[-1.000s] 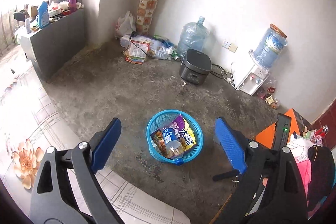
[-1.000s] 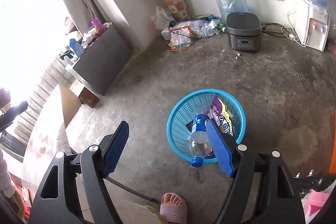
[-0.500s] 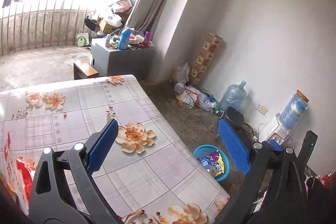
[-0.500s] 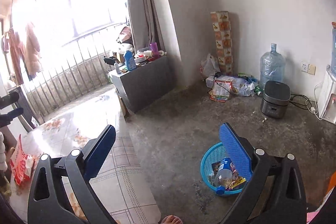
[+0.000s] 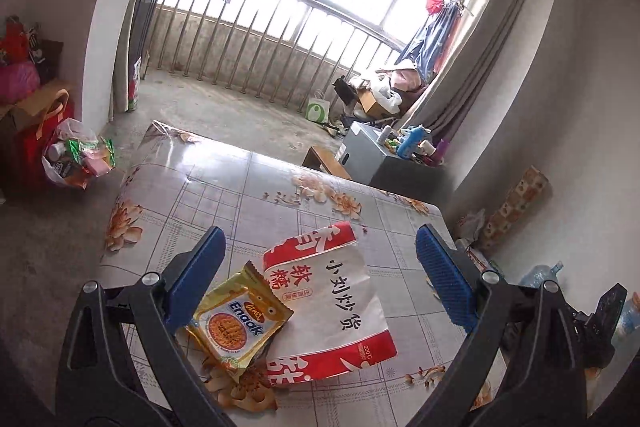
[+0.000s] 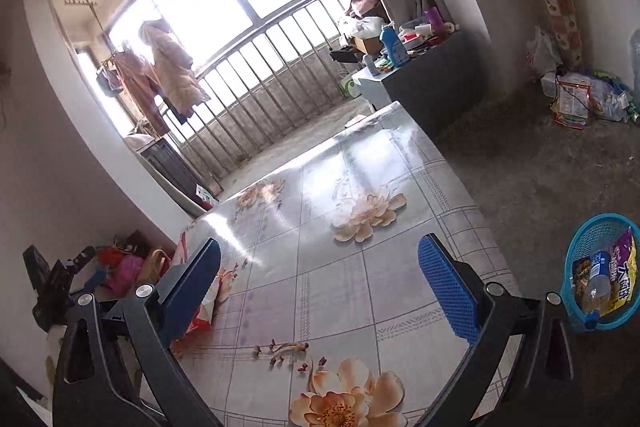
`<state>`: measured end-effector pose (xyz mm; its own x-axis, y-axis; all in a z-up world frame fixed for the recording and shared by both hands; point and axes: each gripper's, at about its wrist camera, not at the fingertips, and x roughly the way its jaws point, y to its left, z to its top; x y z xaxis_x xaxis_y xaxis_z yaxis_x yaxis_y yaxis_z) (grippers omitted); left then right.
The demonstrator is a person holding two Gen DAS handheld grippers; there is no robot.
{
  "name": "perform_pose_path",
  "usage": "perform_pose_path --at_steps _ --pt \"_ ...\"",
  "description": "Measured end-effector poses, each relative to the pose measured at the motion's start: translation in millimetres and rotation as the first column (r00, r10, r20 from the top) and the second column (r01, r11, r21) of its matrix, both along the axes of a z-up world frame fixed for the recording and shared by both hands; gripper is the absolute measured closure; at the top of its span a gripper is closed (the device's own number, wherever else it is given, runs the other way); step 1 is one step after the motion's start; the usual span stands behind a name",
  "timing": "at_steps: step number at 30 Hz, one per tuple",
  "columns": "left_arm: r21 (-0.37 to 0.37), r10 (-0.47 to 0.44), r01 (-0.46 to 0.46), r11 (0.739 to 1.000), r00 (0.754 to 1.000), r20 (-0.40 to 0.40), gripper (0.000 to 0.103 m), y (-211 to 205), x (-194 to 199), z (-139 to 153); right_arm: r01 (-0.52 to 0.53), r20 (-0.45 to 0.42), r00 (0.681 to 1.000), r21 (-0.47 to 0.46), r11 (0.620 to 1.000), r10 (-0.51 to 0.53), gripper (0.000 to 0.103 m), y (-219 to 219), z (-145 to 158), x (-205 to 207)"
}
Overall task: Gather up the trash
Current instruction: 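Move both tools back over the table toward the snack bags, then grasp the red-white snack bag with the right tool while the left tool grasps the Enaak wrapper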
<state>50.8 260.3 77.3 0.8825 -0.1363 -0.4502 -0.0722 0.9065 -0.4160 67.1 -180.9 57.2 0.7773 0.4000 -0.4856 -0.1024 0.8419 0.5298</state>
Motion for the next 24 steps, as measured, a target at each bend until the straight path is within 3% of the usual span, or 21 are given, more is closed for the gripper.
perform_pose_path --at_steps 3,6,9,11,16,20,22,24 --pt "-0.035 0.043 -0.046 0.998 0.997 -0.059 0.013 25 -3 -23 -0.098 -0.038 0.994 0.024 0.995 0.099 0.007 37 -4 12" --pt "-0.069 0.071 -0.085 0.994 0.981 -0.18 0.029 40 1 -56 -0.215 -0.098 0.971 0.05 0.975 0.219 0.007 82 -10 28" --pt "-0.13 0.072 -0.114 0.985 0.955 -0.289 0.046 55 12 -89 -0.311 -0.152 0.936 0.066 0.948 0.318 0.007 123 -14 46" --pt "-0.161 0.062 -0.119 0.98 0.946 -0.318 0.05 60 16 -108 -0.392 -0.171 0.901 0.08 0.917 0.4 0.007 155 -13 58" --pt "-0.146 0.038 -0.099 0.984 0.928 -0.371 0.064 57 36 -138 -0.527 -0.196 0.823 0.086 0.846 0.533 0.007 225 -17 89" --pt "-0.131 -0.017 -0.037 0.991 0.923 -0.386 0.072 42 55 -150 -0.541 -0.279 0.784 0.132 0.831 0.555 0.022 257 -42 119" --pt "-0.119 -0.052 0.007 0.993 0.924 -0.38 0.075 29 62 -150 -0.53 -0.324 0.768 0.163 0.832 0.553 0.037 260 -56 128" --pt "-0.101 -0.084 0.049 0.994 0.922 -0.377 0.075 16 68 -150 -0.509 -0.366 0.754 0.198 0.838 0.545 0.058 259 -70 135"
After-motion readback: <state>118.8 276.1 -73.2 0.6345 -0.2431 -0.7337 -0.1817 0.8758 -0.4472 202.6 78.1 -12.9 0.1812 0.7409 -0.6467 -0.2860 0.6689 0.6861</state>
